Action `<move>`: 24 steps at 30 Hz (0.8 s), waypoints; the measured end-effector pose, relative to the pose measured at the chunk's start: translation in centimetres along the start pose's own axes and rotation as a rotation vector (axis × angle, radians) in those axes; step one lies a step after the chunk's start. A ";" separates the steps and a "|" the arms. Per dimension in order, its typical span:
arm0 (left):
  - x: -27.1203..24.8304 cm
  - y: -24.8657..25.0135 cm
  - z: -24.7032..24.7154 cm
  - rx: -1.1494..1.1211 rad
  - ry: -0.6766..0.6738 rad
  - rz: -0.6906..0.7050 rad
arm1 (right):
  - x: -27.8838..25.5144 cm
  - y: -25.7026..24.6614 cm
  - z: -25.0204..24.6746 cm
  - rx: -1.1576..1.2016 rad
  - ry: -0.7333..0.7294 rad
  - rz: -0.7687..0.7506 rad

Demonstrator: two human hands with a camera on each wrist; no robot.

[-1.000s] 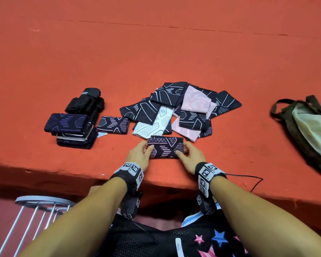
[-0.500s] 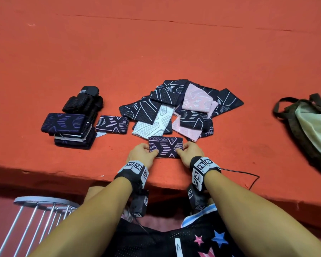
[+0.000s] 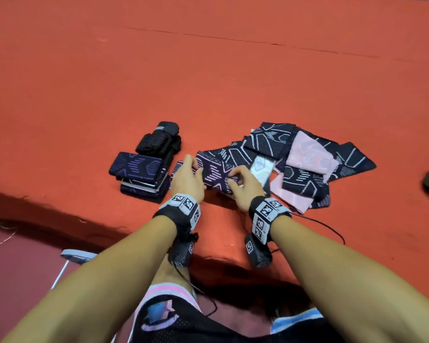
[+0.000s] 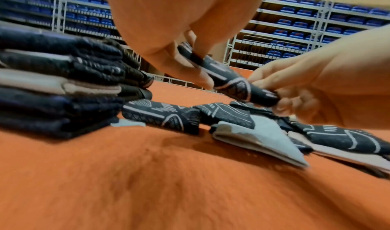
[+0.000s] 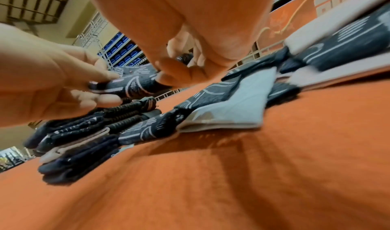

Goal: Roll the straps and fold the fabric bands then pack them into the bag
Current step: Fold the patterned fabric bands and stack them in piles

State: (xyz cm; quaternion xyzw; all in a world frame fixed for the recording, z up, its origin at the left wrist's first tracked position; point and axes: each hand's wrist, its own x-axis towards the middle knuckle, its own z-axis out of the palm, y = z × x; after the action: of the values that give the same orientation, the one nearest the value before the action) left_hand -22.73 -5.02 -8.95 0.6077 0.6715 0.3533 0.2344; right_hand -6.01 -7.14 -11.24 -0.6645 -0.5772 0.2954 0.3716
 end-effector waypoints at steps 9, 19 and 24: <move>3.8 -2.0 0.1 0.206 -0.074 -0.172 | 5.5 -1.3 7.7 0.019 -0.041 0.074; 4.3 -3.9 2.8 0.212 -0.171 -0.033 | 6.5 -1.0 6.7 -0.093 -0.173 0.034; 4.1 -4.4 3.2 0.150 -0.140 -0.046 | 7.3 0.5 3.6 -0.381 -0.082 0.011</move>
State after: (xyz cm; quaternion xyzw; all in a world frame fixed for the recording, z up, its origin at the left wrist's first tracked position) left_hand -23.81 -0.44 -13.84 0.6312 0.6917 0.2533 0.2428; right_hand -7.57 0.62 -13.38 -0.7135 -0.6336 0.2095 0.2136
